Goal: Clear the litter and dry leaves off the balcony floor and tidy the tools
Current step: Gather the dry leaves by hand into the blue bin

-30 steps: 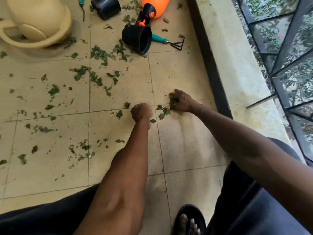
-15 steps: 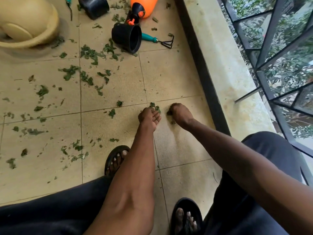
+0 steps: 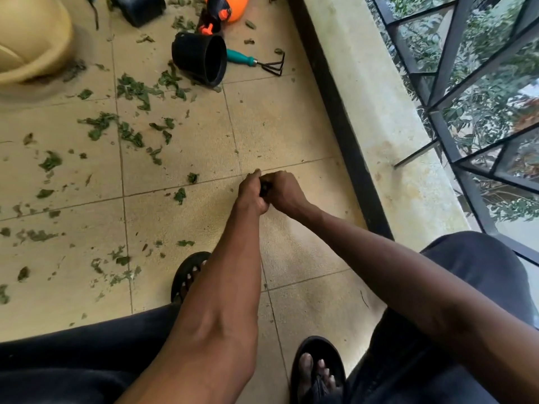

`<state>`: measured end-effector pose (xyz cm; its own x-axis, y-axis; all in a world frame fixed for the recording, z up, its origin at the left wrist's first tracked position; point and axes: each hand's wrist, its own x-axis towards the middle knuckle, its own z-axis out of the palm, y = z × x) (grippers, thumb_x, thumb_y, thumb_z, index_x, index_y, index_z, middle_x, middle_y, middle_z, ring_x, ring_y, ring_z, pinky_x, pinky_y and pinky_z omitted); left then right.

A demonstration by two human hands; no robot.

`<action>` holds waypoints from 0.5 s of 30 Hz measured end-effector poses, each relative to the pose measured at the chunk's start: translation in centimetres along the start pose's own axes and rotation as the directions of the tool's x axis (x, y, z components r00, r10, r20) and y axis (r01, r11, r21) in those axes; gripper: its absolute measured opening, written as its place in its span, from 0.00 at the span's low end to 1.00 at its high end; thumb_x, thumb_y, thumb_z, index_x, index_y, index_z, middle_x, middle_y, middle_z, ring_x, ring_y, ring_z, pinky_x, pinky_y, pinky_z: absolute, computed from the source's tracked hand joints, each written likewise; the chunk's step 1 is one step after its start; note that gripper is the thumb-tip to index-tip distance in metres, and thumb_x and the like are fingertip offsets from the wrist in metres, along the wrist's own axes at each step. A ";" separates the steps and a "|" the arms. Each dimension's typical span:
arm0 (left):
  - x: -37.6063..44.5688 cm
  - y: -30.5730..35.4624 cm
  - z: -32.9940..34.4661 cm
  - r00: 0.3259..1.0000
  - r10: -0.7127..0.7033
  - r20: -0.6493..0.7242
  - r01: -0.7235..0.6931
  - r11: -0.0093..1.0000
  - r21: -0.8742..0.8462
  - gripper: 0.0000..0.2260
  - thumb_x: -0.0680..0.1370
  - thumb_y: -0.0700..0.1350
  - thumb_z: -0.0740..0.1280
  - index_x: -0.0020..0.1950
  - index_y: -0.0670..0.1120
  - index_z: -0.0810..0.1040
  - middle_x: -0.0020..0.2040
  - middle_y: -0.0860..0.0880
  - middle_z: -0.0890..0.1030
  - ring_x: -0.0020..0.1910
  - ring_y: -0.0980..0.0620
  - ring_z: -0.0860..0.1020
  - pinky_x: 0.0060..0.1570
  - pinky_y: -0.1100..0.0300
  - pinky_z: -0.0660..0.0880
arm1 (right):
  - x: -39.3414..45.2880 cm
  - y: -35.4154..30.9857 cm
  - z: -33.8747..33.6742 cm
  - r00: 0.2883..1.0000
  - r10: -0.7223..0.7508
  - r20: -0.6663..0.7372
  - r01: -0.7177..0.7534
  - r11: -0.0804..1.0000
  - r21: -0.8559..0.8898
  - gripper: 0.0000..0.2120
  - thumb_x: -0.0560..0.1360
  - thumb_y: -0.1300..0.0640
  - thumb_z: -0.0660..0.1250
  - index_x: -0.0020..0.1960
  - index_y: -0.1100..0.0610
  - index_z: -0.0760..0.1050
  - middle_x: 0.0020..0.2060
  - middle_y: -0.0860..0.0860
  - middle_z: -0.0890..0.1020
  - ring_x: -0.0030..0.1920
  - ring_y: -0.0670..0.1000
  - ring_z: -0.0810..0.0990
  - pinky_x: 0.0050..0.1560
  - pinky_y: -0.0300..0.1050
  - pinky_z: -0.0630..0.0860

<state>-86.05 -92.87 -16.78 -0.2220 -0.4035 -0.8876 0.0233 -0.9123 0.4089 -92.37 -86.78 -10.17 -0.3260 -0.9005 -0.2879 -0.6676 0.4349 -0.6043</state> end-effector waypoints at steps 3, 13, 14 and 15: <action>0.3 0.4 0.7 1.000 0.010 0.005 -0.010 0.999 0.035 0.15 0.76 0.45 0.66 0.59 0.40 0.80 0.56 0.41 0.83 0.52 0.42 0.83 0.57 0.46 0.78 | -0.1 0.4 0.4 0.965 -0.016 -0.260 -0.006 0.996 -0.084 0.12 0.69 0.71 0.63 0.42 0.60 0.83 0.41 0.55 0.84 0.43 0.52 0.79 0.63 0.47 0.66; -1.9 2.3 -0.1 0.993 0.003 -0.118 -0.013 0.996 -0.089 0.13 0.82 0.41 0.60 0.37 0.44 0.72 0.24 0.52 0.68 0.16 0.58 0.63 0.20 0.70 0.56 | 5.3 8.2 -5.3 0.982 0.190 0.023 -0.188 0.979 -0.076 0.19 0.82 0.59 0.56 0.71 0.60 0.69 0.70 0.56 0.72 0.68 0.54 0.72 0.61 0.43 0.72; -1.9 2.3 -0.3 0.994 0.015 -0.107 -0.026 0.995 -0.097 0.13 0.82 0.42 0.59 0.38 0.44 0.73 0.27 0.51 0.68 0.18 0.58 0.63 0.20 0.70 0.56 | 5.0 9.0 -4.7 0.983 0.163 0.081 -0.147 0.973 -0.177 0.21 0.83 0.56 0.54 0.75 0.59 0.64 0.75 0.56 0.64 0.74 0.56 0.64 0.70 0.47 0.64; -1.8 2.3 -0.5 0.994 0.022 -0.104 -0.034 0.993 -0.111 0.12 0.83 0.43 0.59 0.39 0.44 0.73 0.27 0.51 0.68 0.19 0.58 0.63 0.20 0.70 0.56 | 4.7 9.8 -3.9 0.985 0.129 0.111 -0.099 0.964 -0.246 0.24 0.84 0.52 0.52 0.77 0.59 0.60 0.78 0.55 0.57 0.77 0.56 0.55 0.75 0.48 0.55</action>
<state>-85.12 -94.32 -14.31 -0.1184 -0.4289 -0.8955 0.1393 -0.9001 0.4127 -103.12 -86.73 -14.55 -0.3333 -0.8317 -0.4441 -0.7762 0.5094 -0.3716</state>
